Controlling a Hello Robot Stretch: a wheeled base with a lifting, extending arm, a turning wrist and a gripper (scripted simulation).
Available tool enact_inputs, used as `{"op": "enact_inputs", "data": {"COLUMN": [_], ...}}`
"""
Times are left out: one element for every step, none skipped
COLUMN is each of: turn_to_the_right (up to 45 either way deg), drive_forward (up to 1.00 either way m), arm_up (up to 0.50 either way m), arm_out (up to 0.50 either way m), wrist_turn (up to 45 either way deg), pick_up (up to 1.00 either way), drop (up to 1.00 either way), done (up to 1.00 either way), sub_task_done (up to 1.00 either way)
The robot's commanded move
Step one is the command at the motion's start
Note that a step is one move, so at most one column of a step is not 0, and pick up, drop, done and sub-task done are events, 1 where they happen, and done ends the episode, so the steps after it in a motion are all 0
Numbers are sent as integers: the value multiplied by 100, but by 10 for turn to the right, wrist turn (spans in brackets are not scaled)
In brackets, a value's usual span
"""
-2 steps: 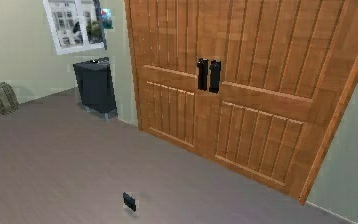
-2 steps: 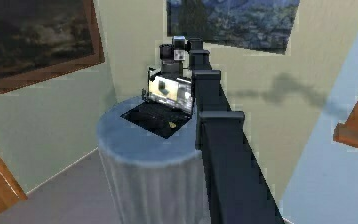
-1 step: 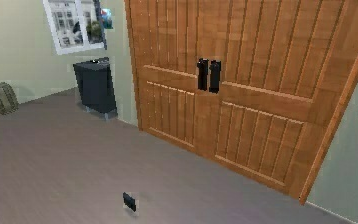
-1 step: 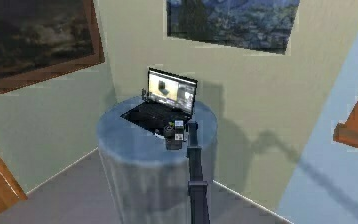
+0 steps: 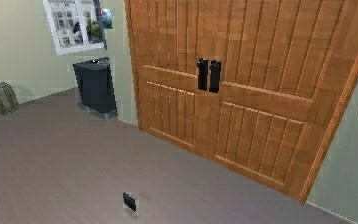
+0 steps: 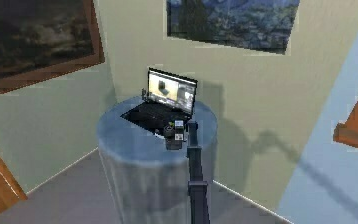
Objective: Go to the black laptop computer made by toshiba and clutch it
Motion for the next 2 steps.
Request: {"op": "enact_inputs", "data": {"turn_to_the_right": [0, 0], "drive_forward": [0, 0], "arm_up": [10, 0], "arm_out": [0, 0], "wrist_turn": [0, 0], "pick_up": [0, 0], "drop": [0, 0], "done": [0, 100], "sub_task_done": [0, 0]}}
